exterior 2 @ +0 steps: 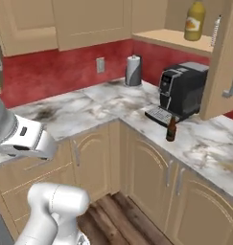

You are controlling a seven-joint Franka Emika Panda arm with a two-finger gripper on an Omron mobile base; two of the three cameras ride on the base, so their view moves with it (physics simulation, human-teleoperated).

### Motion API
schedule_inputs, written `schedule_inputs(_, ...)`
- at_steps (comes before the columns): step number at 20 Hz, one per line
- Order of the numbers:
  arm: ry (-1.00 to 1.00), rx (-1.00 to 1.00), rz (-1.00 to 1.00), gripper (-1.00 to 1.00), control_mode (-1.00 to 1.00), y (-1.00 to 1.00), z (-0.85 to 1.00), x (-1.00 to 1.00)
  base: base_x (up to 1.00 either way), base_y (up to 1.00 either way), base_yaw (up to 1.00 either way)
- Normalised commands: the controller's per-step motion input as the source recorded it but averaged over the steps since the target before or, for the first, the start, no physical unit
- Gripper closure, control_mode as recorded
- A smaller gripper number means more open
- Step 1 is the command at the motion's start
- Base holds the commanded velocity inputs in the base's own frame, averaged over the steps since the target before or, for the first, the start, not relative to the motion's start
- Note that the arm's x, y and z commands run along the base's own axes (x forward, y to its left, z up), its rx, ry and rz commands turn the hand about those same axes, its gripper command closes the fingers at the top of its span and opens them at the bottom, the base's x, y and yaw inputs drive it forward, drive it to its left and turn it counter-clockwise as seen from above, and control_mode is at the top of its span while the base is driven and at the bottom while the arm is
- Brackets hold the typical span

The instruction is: Sort all alcoholic drinks to one cabinet, and non-alcoholic drinks to the other.

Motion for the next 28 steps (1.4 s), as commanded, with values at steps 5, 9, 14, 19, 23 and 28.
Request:
schedule_inputs(5,0.0,0.0,0.0,-1.0,1.0,0.0,0.0,0.0,0.21,-0.21,-0.58)
schedule_inputs(9,0.0,0.0,0.0,-1.0,1.0,0.0,0.0,0.0,0.35,-0.08,-0.56)
schedule_inputs(14,0.0,0.0,0.0,-1.0,1.0,0.0,0.0,0.0,0.57,0.0,-0.51)
schedule_inputs(19,0.0,0.0,0.0,-1.0,1.0,0.0,0.0,0.0,0.75,0.13,-0.34)
schedule_inputs(23,0.0,0.0,0.0,-1.0,1.0,0.0,0.0,0.0,0.77,0.23,-0.23)
schedule_inputs(28,0.0,0.0,0.0,-1.0,1.0,0.0,0.0,0.0,0.8,0.33,-0.22)
